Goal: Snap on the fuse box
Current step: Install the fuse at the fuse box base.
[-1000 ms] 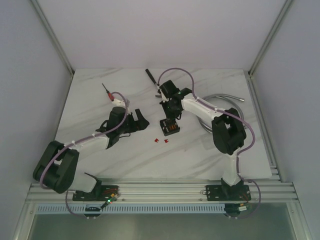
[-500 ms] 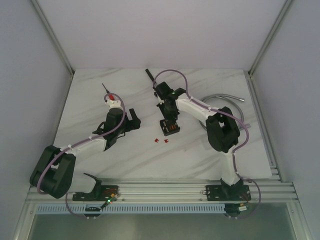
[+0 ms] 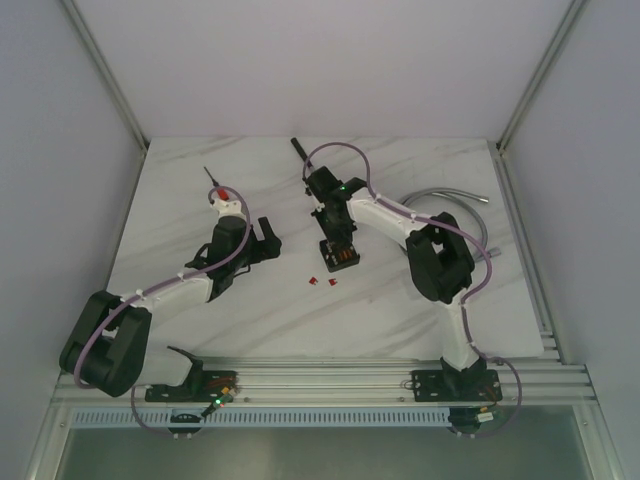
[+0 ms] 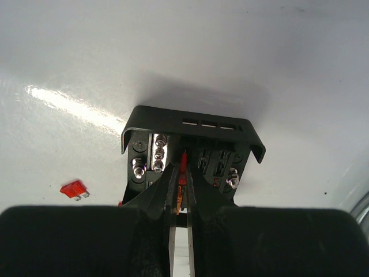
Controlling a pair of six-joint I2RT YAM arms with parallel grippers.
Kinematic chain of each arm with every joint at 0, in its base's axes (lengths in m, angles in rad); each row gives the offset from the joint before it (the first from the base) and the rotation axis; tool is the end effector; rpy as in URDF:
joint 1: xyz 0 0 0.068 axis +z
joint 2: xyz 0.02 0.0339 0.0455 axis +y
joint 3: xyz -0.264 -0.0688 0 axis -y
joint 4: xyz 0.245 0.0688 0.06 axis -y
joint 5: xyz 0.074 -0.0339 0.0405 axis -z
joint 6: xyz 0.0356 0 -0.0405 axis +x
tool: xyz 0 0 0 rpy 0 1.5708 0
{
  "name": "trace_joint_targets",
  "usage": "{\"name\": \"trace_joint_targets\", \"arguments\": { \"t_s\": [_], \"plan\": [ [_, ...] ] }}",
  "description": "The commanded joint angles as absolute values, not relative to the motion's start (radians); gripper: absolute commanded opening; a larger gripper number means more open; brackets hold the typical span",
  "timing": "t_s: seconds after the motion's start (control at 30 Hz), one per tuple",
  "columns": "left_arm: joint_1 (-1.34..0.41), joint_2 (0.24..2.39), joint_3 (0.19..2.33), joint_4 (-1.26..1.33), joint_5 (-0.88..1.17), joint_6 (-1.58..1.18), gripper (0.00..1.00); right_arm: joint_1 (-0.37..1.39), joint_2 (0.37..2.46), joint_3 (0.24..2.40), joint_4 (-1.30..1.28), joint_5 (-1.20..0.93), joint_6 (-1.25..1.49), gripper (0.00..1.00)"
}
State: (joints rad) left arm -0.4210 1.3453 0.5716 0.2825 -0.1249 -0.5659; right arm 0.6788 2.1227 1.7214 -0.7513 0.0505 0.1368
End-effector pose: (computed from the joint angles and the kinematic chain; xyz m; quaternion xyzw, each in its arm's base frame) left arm 0.2524 -0.1082 0.1910 -0.0940 0.8516 -0.1958 0.4771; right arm 0.3528 0.2823 0.1977 -0.2567 0.9436 0.0596 0.2003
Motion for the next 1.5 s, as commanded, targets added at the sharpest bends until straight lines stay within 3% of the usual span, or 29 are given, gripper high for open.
{"name": "trace_joint_targets", "arguments": {
  "t_s": [0.0,0.2,0.4,0.63,1.47],
  "plan": [
    [-0.416,1.341,0.568,0.274,-0.12,-0.551,1.0,0.689,2.145,1.752,-0.794,0.058,0.129,0.0],
    [-0.416,1.347,0.569,0.276,-0.111,-0.551,1.0,0.69,2.16,1.756,-0.805,0.069,0.133,0.0],
    [-0.417,1.341,0.567,0.277,-0.107,-0.554,1.0,0.696,2.159,1.766,-0.798,0.081,0.14,0.17],
    [-0.417,1.341,0.568,0.28,-0.094,-0.558,1.0,0.697,2.129,1.751,-0.771,0.087,0.153,0.28],
    [-0.417,1.338,0.565,0.285,-0.078,-0.565,1.0,0.698,2.068,1.7,-0.736,0.115,0.175,0.24]
  ]
}}
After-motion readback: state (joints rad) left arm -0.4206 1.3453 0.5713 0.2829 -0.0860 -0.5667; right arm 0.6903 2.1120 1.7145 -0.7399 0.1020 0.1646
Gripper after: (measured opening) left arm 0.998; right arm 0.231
